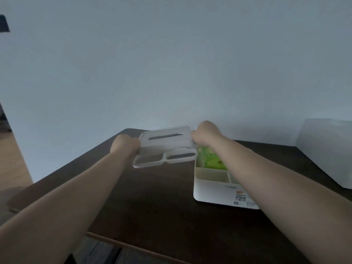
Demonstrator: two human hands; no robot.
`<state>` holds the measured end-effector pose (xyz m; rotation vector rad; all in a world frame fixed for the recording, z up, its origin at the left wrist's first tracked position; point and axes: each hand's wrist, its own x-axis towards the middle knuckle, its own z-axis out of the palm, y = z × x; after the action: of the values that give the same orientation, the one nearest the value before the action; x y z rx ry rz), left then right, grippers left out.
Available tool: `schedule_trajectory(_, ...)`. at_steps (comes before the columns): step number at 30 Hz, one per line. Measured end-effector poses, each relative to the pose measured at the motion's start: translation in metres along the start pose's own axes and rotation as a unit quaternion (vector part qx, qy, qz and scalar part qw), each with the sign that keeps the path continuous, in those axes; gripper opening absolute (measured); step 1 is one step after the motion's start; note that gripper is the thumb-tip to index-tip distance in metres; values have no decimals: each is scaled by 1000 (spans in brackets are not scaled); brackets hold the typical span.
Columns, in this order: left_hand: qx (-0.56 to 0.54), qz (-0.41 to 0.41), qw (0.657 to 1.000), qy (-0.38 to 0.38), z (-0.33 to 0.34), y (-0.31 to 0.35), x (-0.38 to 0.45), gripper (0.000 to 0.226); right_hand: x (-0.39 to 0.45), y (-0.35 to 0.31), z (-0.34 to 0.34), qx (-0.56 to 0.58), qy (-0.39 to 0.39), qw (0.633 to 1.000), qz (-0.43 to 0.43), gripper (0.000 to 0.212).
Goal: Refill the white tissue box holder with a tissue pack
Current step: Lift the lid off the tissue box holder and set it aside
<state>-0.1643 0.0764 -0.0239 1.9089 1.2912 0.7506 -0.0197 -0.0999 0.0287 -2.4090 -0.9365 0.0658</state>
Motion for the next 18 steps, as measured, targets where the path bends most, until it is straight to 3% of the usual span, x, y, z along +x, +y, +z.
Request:
schedule_trajectory(7, 74, -35, 997, -11, -10, -47, 18, 16, 10, -23, 56, -15, -112, 994, 1, 27)
schedule_trajectory(11, 90, -39, 995, -17, -2, -66, 24, 18, 11, -37, 70, -158, -189, 969, 20, 17)
schedule_trajectory(18, 116, -49, 992, -23, 3, -86, 31, 14, 19, -39, 103, -242, -236, 941, 24, 30)
